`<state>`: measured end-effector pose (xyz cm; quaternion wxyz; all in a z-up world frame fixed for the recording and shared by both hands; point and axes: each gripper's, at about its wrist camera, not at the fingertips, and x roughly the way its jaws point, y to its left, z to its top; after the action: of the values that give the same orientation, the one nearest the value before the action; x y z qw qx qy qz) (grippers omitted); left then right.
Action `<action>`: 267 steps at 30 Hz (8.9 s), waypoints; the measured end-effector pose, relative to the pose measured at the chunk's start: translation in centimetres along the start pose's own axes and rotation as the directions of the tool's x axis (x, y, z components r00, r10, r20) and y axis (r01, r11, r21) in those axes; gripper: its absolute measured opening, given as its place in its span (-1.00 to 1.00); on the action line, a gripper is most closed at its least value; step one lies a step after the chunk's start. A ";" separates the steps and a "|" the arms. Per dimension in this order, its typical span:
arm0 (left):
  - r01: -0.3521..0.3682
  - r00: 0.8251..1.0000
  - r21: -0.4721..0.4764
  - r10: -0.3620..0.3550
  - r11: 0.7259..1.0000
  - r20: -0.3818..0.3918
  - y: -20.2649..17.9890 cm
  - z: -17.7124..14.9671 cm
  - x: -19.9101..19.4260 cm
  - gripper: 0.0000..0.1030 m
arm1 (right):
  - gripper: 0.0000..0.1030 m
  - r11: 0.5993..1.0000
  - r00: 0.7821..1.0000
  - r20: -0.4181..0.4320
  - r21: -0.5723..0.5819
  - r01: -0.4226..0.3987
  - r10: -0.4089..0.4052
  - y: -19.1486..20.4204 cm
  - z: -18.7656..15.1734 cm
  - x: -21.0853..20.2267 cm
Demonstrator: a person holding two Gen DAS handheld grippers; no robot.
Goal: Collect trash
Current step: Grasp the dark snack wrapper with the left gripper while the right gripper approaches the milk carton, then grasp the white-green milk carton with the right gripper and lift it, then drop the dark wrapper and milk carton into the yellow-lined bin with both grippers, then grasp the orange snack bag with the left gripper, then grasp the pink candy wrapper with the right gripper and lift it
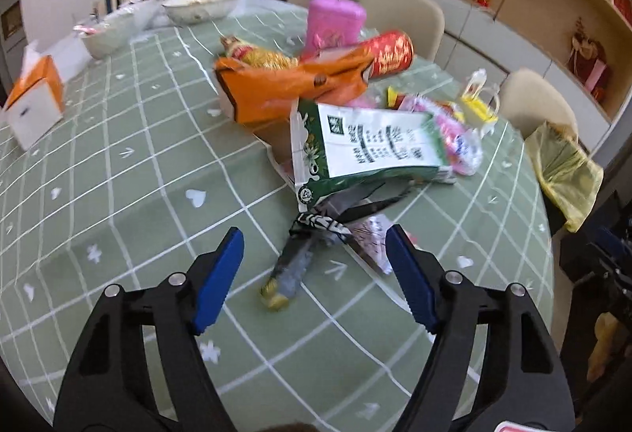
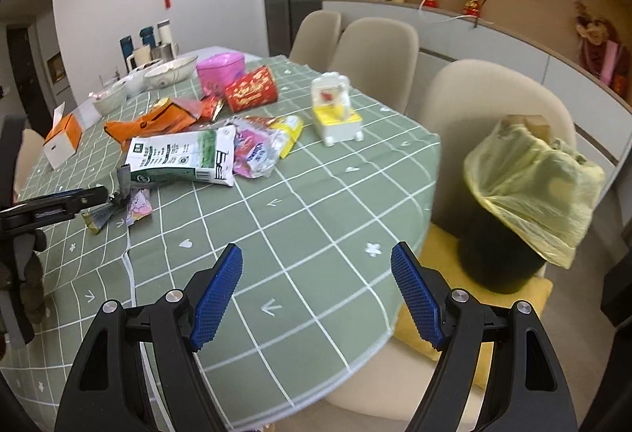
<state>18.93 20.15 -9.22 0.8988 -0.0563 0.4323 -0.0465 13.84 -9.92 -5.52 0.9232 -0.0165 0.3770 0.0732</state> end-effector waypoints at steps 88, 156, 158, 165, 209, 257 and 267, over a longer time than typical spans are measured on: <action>-0.044 0.998 -0.397 0.054 0.917 0.013 5.6 -1.9 -7.3 -0.36 | -0.06 0.565 0.870 -0.368 -0.662 -0.492 0.328 18.9 8.8 13.3; 0.367 0.930 0.128 -0.364 0.921 -0.049 -43.0 13.0 7.4 0.11 | -0.05 0.988 0.915 0.373 0.054 0.147 -0.157 -38.3 14.7 3.8; 0.342 0.940 0.107 -0.339 0.933 -0.046 -41.5 12.5 7.3 0.11 | -0.05 0.986 0.913 0.372 0.051 0.162 -0.169 -38.0 14.1 4.6; 0.282 0.959 0.038 -0.280 0.959 -0.047 -37.1 11.0 7.1 0.11 | 0.33 0.987 0.949 0.284 0.116 0.111 -0.140 -37.8 9.3 4.7; -0.042 0.987 -0.418 0.104 0.908 0.126 3.7 7.1 -0.4 0.13 | 0.42 0.987 0.992 0.100 -0.146 -0.063 0.078 -7.3 8.5 4.1; -0.034 0.999 -0.442 0.031 0.896 -0.013 1.5 1.6 -6.1 -0.65 | -0.75 0.837 0.883 -0.214 -0.288 -0.465 0.418 3.1 8.5 10.8; -0.006 0.994 -0.336 0.042 0.942 0.100 -8.9 6.2 -6.5 -0.65 | -0.75 0.873 0.910 -0.093 -0.258 -0.414 0.405 -6.8 11.9 6.6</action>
<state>19.47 12.62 0.89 0.8982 -0.2054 0.3864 0.0419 27.76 -14.82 -1.83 0.8686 -0.0642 0.3748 0.3177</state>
